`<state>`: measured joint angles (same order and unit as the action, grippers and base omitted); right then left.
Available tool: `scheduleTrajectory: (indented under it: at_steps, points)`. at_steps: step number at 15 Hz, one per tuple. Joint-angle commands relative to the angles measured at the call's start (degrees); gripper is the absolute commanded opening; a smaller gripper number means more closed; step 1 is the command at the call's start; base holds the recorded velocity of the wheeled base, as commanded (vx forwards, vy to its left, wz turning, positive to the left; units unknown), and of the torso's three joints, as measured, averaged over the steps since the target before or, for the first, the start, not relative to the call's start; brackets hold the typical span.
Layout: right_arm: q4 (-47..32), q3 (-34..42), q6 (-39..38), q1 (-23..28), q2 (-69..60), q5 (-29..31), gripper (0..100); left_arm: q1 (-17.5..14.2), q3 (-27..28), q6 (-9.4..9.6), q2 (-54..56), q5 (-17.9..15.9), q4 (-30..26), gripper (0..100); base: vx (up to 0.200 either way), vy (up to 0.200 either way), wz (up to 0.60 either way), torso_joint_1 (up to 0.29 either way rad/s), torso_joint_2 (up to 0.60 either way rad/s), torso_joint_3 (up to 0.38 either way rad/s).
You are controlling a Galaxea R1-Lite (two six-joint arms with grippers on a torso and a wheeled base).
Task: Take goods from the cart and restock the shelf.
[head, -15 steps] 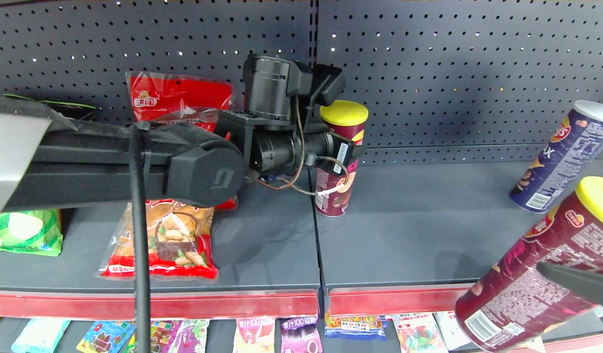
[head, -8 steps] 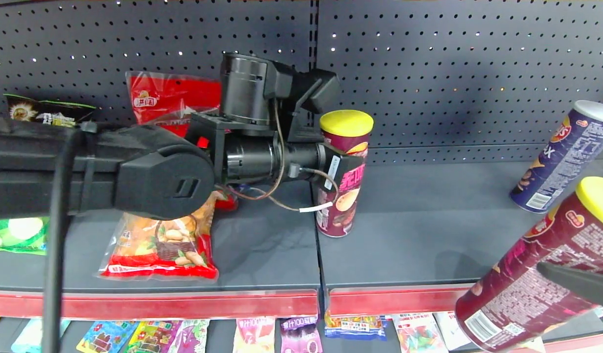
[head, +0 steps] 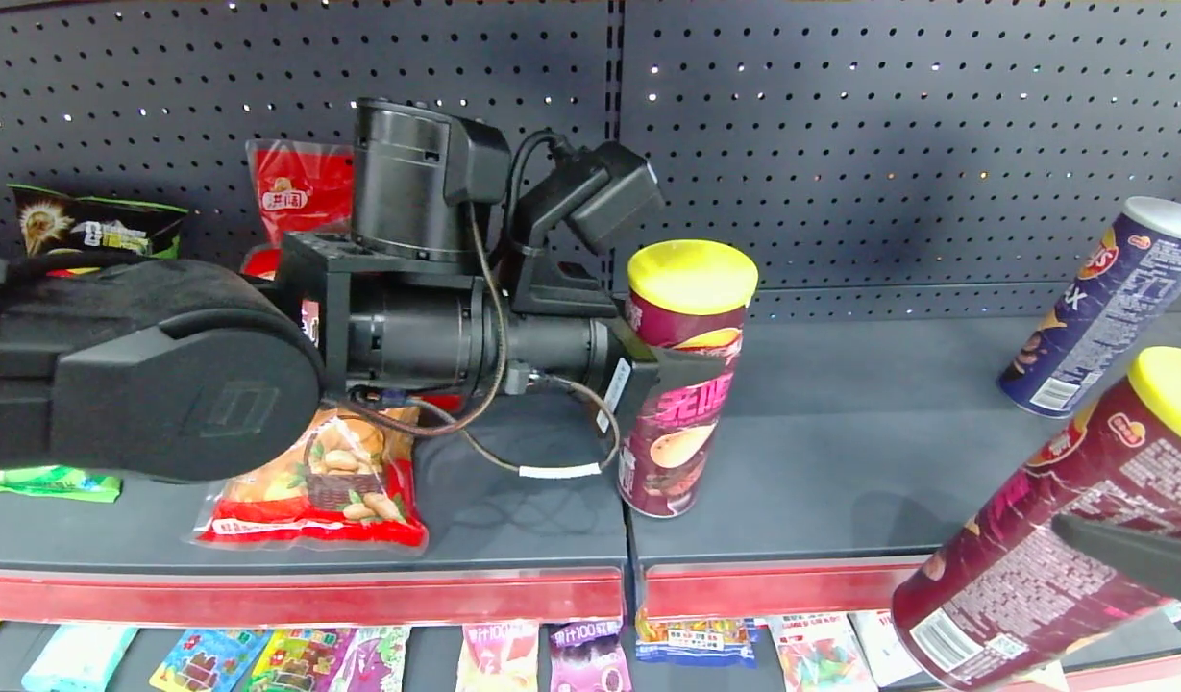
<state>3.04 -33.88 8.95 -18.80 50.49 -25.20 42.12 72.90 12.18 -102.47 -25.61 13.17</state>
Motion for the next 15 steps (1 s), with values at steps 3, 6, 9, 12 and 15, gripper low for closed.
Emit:
scheduleTrajectory:
  at_steps: [3, 6, 9, 12, 15]
  points:
    - [0.04, -0.14, -0.6, -0.01, 0.13, -0.03, 0, 0.24, -0.39, -0.49, -0.27, -2.34, 0.02, 0, 0.0, 0.0, 0.0, 0.0, 0.0, 0.0]
    - [0.04, -0.31, -0.95, -0.01, 0.22, -0.03, 0, 0.16, -1.18, -0.58, -0.8, -3.66, 0.02, 0, 0.0, 0.0, 0.0, 0.0, 0.0, 0.0]
    - [0.04, -0.31, -0.95, -0.01, 0.4, -0.03, 0, 0.16, -0.92, -0.75, -1.59, -4.45, 1.6, 0, 0.0, 0.0, 0.0, 0.0, 0.0, 0.0]
    - [0.04, -0.31, -0.95, -0.01, 0.48, -0.03, 0, 0.16, -1.62, -0.93, -1.5, -5.59, 1.6, 0, 0.0, 0.0, 0.0, 0.0, 0.0, 0.0]
    - [0.04, -0.31, -0.95, -0.01, 0.57, -0.03, 0, 0.16, -2.06, -0.93, -1.5, -5.94, 1.6, 0, 0.0, 0.0, 0.0, 0.0, 0.0, 0.0]
